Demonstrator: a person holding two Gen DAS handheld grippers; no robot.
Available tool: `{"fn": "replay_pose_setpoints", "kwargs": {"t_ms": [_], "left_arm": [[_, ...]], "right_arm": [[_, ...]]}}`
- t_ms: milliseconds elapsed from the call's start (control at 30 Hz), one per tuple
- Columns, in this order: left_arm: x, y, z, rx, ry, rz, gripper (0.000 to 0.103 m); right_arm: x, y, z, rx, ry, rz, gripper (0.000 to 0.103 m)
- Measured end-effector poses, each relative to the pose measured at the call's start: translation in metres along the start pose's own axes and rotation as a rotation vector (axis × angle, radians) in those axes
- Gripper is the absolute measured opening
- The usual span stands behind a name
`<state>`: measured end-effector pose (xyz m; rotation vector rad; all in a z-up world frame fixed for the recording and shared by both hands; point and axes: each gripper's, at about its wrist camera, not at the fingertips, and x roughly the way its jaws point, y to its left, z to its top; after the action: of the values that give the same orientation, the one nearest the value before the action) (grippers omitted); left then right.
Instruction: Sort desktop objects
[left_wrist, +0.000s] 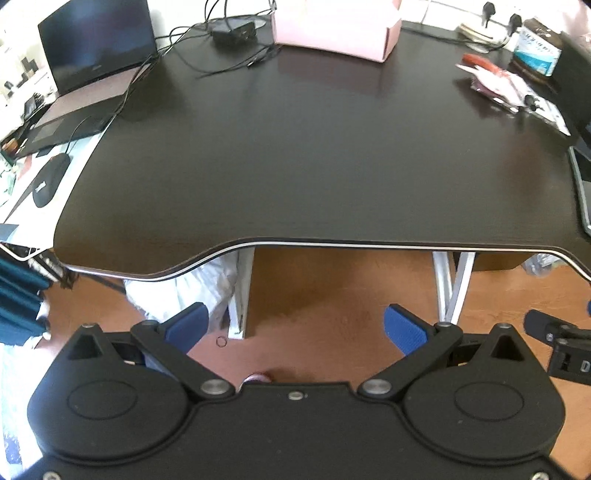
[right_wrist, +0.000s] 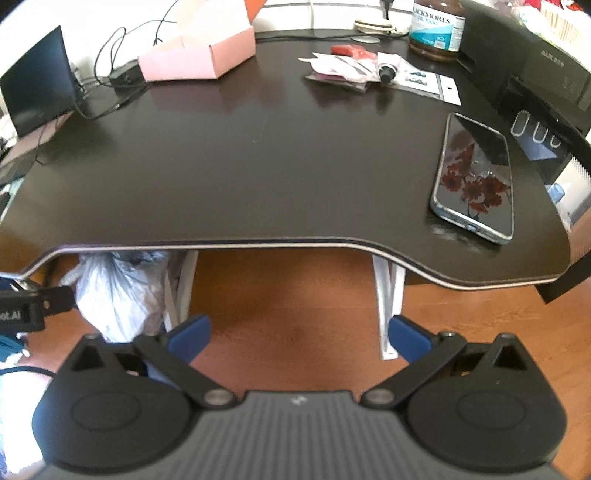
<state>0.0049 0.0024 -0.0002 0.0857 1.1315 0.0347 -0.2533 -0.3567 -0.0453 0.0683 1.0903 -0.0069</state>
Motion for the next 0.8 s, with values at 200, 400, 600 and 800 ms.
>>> {"fn": "replay_pose_setpoints", "kwargs": {"t_ms": [200,400,600,800], "left_arm": [[0.012,0.021,0.057,0.05,-0.055,-0.026,0.103],[0.004,0.009,0.048,0.065,-0.068,-0.056,0.103],[-0.018,-0.031,-0.014,0.057,-0.086,-0.085,0.103],[-0.041,-0.071,-0.077,0.05,-0.104,-0.115,0.103]], "right_arm": [[-0.006,0.003,0.019,0.001,-0.015,-0.038,0.102],[-0.002,0.017,0.044,0.04,0.005,-0.08,0.102],[-0.003,0.031,0.057,0.087,-0.018,-0.1,0.102],[0.003,0.049,0.067,0.105,-0.002,-0.135,0.102]]}}
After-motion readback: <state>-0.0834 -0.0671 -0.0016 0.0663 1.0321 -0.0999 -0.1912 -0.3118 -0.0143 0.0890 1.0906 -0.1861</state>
